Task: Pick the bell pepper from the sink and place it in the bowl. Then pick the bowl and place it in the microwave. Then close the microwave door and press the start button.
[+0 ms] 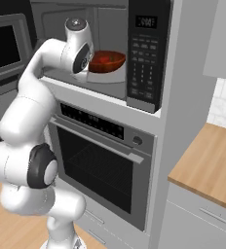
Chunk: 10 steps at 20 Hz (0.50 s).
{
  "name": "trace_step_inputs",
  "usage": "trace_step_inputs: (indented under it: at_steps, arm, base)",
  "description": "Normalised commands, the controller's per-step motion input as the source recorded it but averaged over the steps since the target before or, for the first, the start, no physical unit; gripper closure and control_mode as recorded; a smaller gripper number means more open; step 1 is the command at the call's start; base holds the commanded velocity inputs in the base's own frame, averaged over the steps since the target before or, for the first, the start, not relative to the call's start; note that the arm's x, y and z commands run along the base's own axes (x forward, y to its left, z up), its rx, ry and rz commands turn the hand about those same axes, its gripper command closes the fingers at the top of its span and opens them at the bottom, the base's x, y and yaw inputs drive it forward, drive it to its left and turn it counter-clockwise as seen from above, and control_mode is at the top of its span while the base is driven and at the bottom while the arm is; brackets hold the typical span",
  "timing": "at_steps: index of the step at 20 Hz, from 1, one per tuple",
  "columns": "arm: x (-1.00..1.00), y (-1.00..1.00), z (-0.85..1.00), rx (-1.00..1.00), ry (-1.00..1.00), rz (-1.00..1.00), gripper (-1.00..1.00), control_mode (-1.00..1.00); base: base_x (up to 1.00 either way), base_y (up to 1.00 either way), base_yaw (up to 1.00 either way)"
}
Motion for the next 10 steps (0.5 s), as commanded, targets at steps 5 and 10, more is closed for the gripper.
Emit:
trace_step_inputs:
  at_steps: [5,10]
  arm:
    - [-0.99,0.09,0.28,0.00,-0.01,0.02,-1.00,-1.00]
    - [-1.00,0.27,0.24,0.00,-0.02,0.05,-1.00,-1.00]
  base:
    - [0.00,0.00,0.00]
    - [0.00,0.00,0.00]
